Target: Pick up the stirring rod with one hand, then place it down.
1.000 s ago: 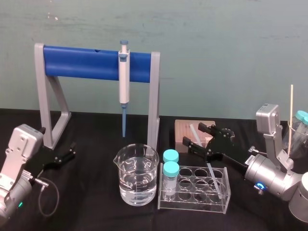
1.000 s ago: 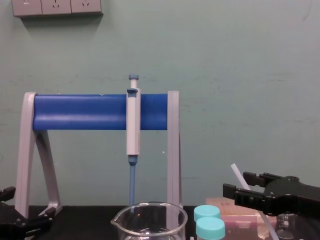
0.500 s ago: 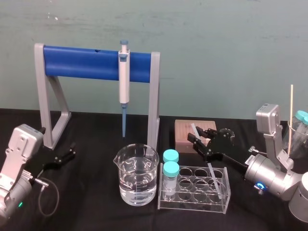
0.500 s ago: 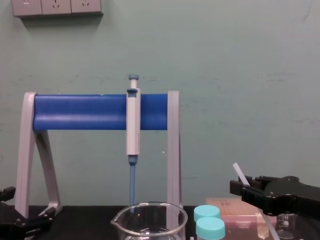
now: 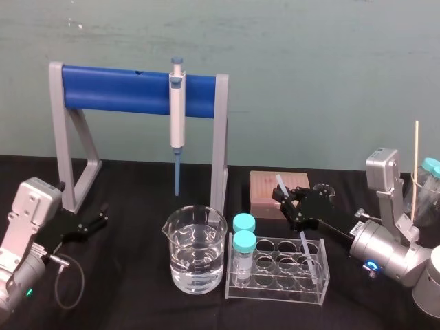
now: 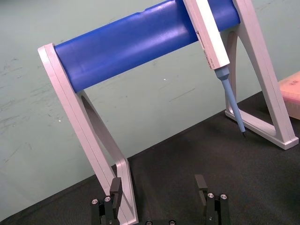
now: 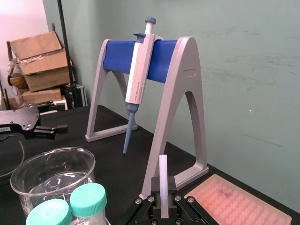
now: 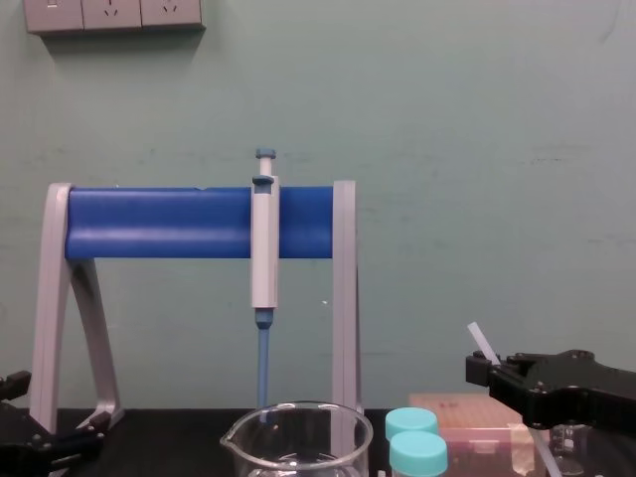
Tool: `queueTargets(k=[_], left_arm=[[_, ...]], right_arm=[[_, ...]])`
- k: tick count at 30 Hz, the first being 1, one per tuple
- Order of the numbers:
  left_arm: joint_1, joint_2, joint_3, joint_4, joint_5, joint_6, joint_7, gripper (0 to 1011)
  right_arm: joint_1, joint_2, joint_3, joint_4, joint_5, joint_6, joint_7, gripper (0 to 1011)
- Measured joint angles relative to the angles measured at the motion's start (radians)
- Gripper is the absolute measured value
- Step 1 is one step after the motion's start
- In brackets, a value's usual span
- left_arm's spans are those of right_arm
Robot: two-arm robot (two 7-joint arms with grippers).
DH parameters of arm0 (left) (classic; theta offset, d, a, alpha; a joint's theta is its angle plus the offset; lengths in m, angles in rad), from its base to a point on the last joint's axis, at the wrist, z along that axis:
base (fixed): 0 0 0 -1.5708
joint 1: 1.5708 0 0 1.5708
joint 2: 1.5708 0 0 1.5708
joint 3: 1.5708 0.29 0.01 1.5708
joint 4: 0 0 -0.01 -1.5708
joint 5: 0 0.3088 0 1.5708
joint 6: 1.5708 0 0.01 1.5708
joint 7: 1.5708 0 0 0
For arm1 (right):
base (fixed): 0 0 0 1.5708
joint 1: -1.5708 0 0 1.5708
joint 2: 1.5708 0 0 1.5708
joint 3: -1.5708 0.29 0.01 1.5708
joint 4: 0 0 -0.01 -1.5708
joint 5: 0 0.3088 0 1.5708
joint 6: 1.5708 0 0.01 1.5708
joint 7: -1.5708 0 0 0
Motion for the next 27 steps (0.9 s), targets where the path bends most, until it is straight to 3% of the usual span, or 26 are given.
queueTargets(k=[11,27], left_arm=[[0.000,0.000,0.000,0.000,0.000,0.000,0.000,1000],[0.000,0.000,0.000,0.000,0.000,0.000,0.000,1000]], right_arm=[[-0.001,0.000,0.001,-0.001,0.000,0.000,-0.001,72],[-0.039,-0.005,0.034,-0.089,0.037,-0.036,-0.006,72]])
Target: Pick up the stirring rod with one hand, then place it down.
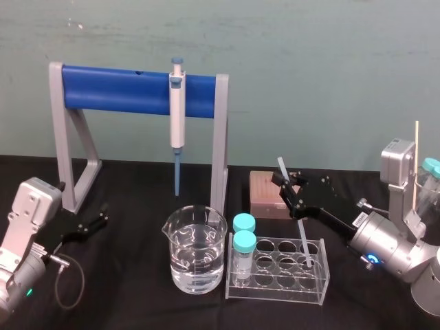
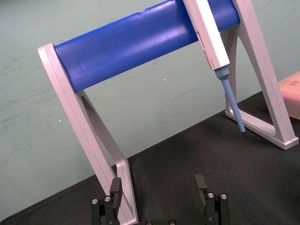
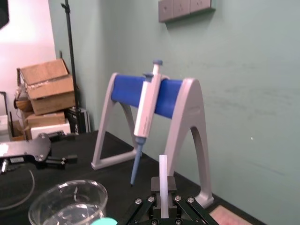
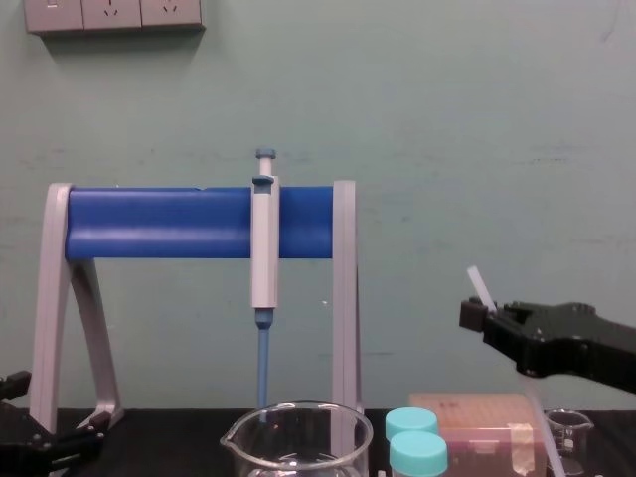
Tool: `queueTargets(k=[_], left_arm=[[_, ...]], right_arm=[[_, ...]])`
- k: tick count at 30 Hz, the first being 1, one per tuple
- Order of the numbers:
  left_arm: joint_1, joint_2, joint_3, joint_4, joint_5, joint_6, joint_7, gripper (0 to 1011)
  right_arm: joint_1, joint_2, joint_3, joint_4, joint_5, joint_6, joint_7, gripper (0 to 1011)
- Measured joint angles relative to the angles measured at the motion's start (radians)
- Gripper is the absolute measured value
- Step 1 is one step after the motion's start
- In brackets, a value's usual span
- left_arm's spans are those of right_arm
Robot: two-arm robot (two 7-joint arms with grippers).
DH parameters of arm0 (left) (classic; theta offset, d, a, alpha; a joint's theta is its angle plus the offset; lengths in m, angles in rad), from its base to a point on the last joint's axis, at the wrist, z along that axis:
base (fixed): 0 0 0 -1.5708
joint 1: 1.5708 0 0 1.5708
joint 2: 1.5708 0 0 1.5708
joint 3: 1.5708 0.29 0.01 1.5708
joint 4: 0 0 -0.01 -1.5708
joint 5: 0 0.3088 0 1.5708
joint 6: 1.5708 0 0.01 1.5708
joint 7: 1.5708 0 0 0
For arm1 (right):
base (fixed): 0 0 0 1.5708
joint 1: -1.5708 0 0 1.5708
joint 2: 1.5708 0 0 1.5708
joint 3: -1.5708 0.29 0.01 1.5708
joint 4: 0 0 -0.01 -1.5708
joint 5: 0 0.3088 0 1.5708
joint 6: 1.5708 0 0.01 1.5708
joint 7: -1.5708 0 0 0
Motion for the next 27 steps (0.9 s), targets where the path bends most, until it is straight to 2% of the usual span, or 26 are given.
queueTargets(k=[8,13,16,17,21,27], left_arm=[[0.000,0.000,0.000,0.000,0.000,0.000,0.000,1000],[0.000,0.000,0.000,0.000,0.000,0.000,0.000,1000],[0.000,0.000,0.000,0.000,0.000,0.000,0.000,1000],[0.000,0.000,0.000,0.000,0.000,0.000,0.000,1000],[0.000,0.000,0.000,0.000,0.000,0.000,0.000,1000],[0.000,0.000,0.000,0.000,0.000,0.000,0.000,1001]], right_arm=[[-0.010,0.000,0.004,-0.047,0.013,-0.018,0.001,72],[-0.023,-0.002,0.013,-0.077,0.000,-0.061,-0.017,72],[-0.038,-0.007,0.026,-0.095,-0.041,-0.115,-0.057,72],[-0.038,-0.007,0.026,-0.095,-0.041,-0.115,-0.057,72],[-0.058,-0.018,0.048,-0.109,-0.105,-0.177,-0.111,72],[-0.076,-0.039,0.082,-0.091,-0.166,-0.287,-0.156,72]])
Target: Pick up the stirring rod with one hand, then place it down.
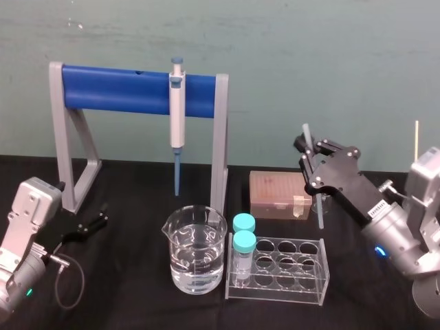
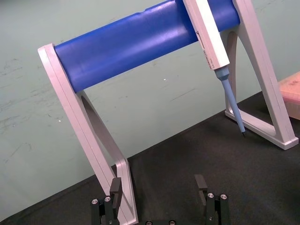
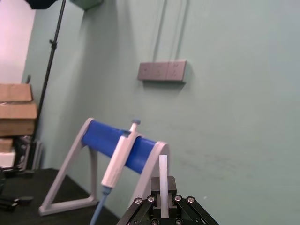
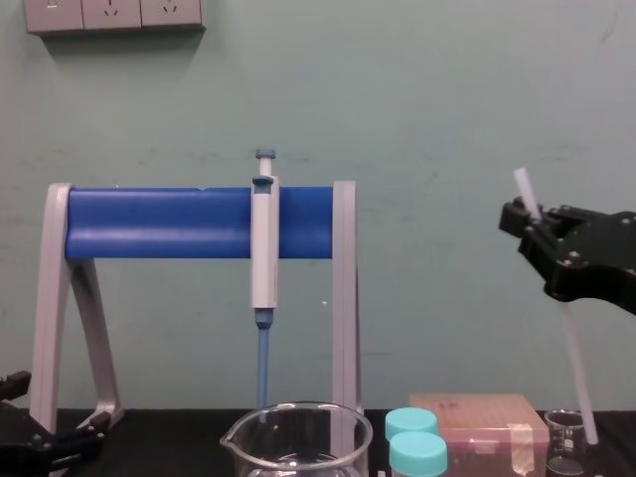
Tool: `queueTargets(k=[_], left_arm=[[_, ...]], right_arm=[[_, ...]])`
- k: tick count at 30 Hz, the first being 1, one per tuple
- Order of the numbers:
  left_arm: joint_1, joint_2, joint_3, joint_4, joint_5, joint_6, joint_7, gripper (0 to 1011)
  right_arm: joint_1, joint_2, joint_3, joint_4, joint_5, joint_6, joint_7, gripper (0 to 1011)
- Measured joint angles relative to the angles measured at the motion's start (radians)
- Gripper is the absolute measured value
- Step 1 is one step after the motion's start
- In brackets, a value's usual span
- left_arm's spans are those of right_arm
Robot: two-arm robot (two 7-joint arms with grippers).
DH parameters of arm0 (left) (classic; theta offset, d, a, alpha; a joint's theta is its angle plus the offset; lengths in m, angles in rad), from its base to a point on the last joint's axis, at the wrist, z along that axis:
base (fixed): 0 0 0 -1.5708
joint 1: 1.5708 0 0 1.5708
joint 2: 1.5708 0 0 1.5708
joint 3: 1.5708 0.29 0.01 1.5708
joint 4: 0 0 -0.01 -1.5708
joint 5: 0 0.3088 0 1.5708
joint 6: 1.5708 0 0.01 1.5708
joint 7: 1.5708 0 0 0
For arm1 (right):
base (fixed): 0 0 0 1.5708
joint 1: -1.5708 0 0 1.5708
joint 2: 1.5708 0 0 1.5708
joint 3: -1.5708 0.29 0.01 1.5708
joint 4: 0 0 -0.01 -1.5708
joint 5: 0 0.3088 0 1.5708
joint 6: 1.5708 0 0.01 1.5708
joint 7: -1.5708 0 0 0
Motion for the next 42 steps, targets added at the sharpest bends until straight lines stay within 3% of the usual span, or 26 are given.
queueTargets(k=[6,12,22,32,42], left_arm=[[0.000,0.000,0.000,0.000,0.000,0.000,0.000,1000],[0.000,0.000,0.000,0.000,0.000,0.000,0.000,1000],[0.000,0.000,0.000,0.000,0.000,0.000,0.000,1001],[0.000,0.000,0.000,0.000,0.000,0.000,0.000,1001],[0.000,0.000,0.000,0.000,0.000,0.000,0.000,1000]], right_arm=[[-0.013,-0.020,0.030,0.037,-0.004,-0.072,-0.002,72],[-0.033,-0.030,0.053,0.044,-0.002,-0.084,-0.001,72],[-0.079,-0.046,0.095,0.020,0.014,-0.095,-0.003,72],[-0.109,-0.058,0.130,0.004,-0.005,-0.088,-0.010,72],[-0.111,-0.060,0.133,0.004,-0.006,-0.083,-0.010,72]])
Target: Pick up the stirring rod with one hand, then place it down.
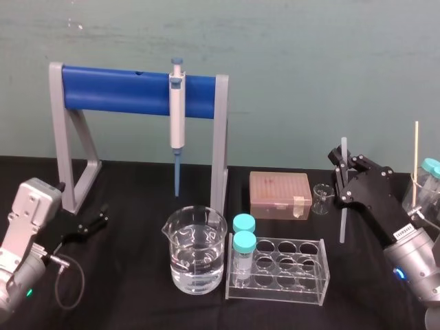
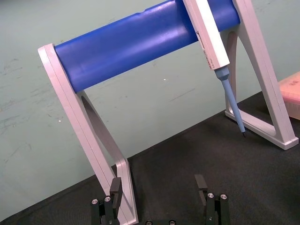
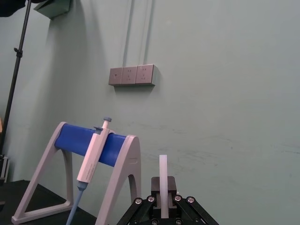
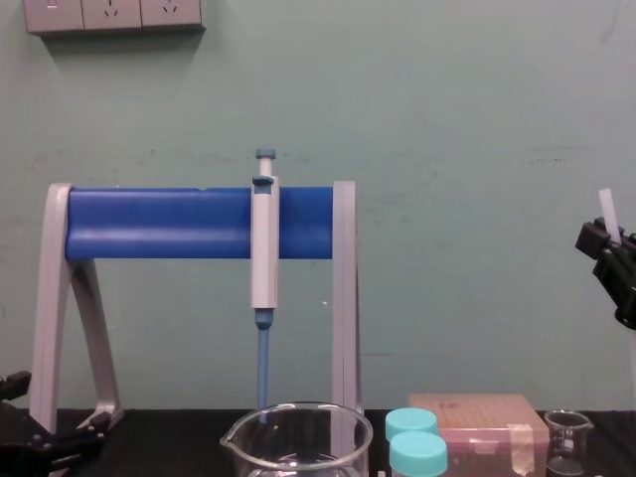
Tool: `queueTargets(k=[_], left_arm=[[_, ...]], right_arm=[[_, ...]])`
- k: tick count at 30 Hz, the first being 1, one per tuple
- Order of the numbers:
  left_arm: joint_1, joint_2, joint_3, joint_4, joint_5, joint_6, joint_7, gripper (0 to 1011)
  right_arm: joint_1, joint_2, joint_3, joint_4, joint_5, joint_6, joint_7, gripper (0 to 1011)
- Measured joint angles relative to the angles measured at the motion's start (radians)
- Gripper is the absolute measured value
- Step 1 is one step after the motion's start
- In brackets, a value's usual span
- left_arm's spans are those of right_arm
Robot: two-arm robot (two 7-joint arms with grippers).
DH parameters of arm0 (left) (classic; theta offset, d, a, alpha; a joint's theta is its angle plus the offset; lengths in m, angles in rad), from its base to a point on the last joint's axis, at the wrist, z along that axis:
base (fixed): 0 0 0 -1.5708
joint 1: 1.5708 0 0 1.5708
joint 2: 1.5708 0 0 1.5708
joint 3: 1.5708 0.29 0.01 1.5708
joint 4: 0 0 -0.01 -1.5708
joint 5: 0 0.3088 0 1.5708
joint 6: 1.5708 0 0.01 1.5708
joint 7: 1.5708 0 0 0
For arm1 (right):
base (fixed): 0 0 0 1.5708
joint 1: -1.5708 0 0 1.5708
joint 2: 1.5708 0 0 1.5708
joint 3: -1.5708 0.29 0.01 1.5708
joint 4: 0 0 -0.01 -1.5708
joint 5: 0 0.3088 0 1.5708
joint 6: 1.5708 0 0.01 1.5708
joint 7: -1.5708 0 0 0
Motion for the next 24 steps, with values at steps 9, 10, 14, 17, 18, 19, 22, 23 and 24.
queueTargets(k=[9,10,14,17,18,19,22,23,24], left_arm=[[0.000,0.000,0.000,0.000,0.000,0.000,0.000,1000],[0.000,0.000,0.000,0.000,0.000,0.000,0.000,1001],[0.000,0.000,0.000,0.000,0.000,0.000,0.000,1001],[0.000,0.000,0.000,0.000,0.000,0.000,0.000,1000],[0.000,0.000,0.000,0.000,0.000,0.000,0.000,1000],[0.000,0.000,0.000,0.000,0.000,0.000,0.000,1000],[0.000,0.000,0.000,0.000,0.000,0.000,0.000,1001],[0.000,0.000,0.000,0.000,0.000,0.000,0.000,1000],[0.000,0.000,0.000,0.000,0.000,0.000,0.000,1000]], right_arm=[[0.002,0.001,-0.002,0.000,0.000,0.000,0.000,72],[0.002,0.001,-0.002,0.000,0.000,-0.001,0.000,72],[0.002,0.001,-0.003,0.001,0.001,-0.001,-0.001,72],[0.002,0.001,-0.003,0.001,0.001,-0.001,-0.001,72],[0.002,0.001,-0.003,0.001,0.001,-0.001,-0.001,72],[0.002,0.002,-0.003,0.001,0.001,-0.001,-0.001,72],[0.003,0.002,-0.003,0.001,0.001,-0.002,-0.001,72],[0.003,0.002,-0.003,0.002,0.001,-0.002,-0.001,72],[0.003,0.002,-0.003,0.002,0.001,-0.002,-0.001,72]])
